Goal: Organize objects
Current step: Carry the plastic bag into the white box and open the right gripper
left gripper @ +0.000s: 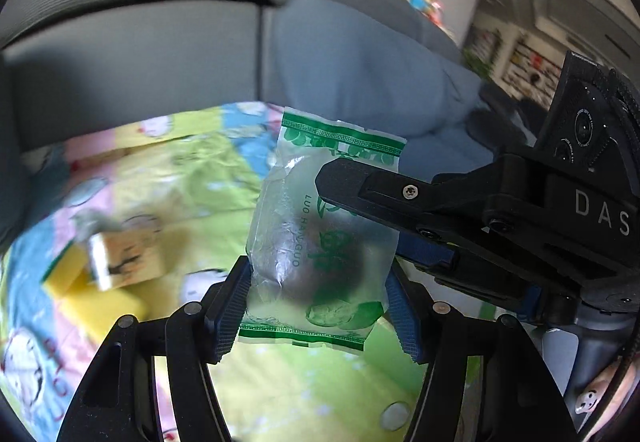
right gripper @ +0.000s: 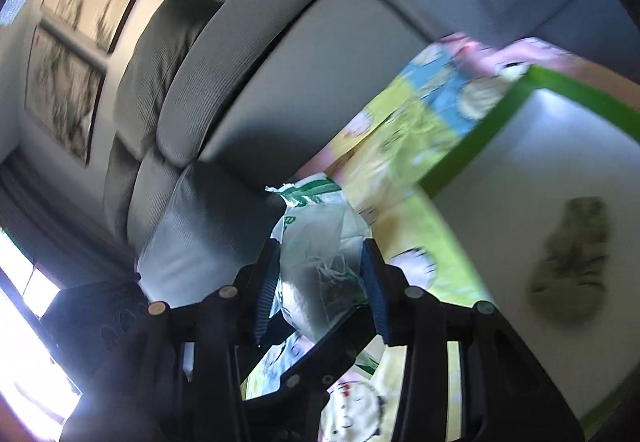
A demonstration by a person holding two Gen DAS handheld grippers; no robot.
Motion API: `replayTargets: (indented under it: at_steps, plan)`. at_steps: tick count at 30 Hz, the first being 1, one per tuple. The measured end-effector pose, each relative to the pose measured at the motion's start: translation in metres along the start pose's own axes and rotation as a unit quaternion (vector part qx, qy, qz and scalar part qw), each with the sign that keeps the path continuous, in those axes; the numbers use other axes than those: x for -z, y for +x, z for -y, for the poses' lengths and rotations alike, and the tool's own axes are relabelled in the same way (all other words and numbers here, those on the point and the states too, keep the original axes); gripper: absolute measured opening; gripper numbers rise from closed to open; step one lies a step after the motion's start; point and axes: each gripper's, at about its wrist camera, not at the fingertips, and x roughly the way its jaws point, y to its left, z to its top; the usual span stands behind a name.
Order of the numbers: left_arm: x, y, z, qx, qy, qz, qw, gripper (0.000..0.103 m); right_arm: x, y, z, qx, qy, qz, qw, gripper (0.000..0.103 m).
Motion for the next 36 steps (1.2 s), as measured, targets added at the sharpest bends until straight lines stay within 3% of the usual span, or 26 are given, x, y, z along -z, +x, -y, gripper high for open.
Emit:
replayTargets:
  at_steps: [5,15,31,36]
  plan:
    - [-0.003,0.032,0.026,0.026,0.021,-0.035,0.9989,0.065,-0.008,-0.022,0.035,0.029,0.054,0.034,0.998,0.041]
    - [0.006,0.068,0.057,0.052,0.024,-0.085,0.9948,0.064,-0.012,-0.037,0.082,0.081,0.128,0.053,0.987,0.042]
    - [0.014,0.088,0.065,0.067,0.008,-0.109,0.9918,0.064,-0.007,-0.048,0.11,0.138,0.161,0.061,0.975,0.042]
    - [0.014,0.073,0.059,0.06,0.009,-0.095,0.9936,0.065,-0.005,-0.053,0.106,0.154,0.153,0.073,0.973,0.053]
